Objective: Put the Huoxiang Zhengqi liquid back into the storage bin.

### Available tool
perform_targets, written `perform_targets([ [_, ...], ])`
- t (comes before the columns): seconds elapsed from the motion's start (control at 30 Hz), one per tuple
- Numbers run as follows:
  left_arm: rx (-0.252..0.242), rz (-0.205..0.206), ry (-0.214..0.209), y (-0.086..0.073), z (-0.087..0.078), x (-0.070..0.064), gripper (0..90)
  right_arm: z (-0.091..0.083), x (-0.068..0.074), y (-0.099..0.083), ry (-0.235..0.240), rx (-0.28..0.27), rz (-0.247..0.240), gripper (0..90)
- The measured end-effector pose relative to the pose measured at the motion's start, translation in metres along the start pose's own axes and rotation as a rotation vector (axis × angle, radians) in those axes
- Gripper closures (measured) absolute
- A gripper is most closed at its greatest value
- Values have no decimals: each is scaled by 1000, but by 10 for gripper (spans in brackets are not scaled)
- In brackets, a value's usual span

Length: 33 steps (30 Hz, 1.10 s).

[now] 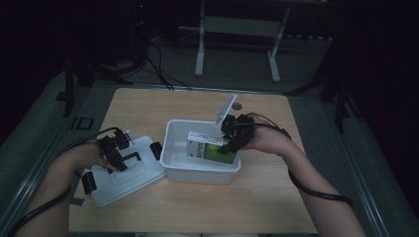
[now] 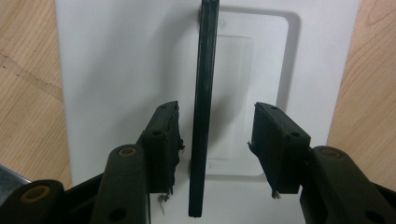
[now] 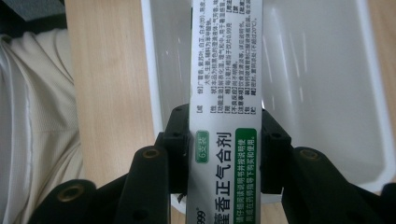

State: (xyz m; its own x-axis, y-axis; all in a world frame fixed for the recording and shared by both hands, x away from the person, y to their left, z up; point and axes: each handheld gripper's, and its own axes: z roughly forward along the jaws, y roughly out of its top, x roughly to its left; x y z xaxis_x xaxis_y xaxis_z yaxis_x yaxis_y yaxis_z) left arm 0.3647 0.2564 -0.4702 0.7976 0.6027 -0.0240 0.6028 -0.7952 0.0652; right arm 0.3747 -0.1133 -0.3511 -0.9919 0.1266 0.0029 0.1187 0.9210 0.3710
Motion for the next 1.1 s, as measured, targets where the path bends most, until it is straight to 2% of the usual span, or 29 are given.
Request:
perform_targets([
  [0.1, 0, 1, 0, 0, 0, 0, 517, 10, -2, -2, 7, 22, -1, 637],
  [0.5, -2, -3, -2, -1, 1, 0, 517, 42, -8, -7, 32, 56, -7, 637],
  [0.67, 1, -1, -3, -2, 2, 1, 517, 52, -12, -9, 42, 68, 6, 636],
  [0.77, 3, -2, -2, -2, 2, 1, 517, 64, -17, -12, 53, 89, 17, 636],
  [1.1, 3, -1, -1, -4, 3, 1, 517, 88, -19, -13, 81, 126, 25, 636],
])
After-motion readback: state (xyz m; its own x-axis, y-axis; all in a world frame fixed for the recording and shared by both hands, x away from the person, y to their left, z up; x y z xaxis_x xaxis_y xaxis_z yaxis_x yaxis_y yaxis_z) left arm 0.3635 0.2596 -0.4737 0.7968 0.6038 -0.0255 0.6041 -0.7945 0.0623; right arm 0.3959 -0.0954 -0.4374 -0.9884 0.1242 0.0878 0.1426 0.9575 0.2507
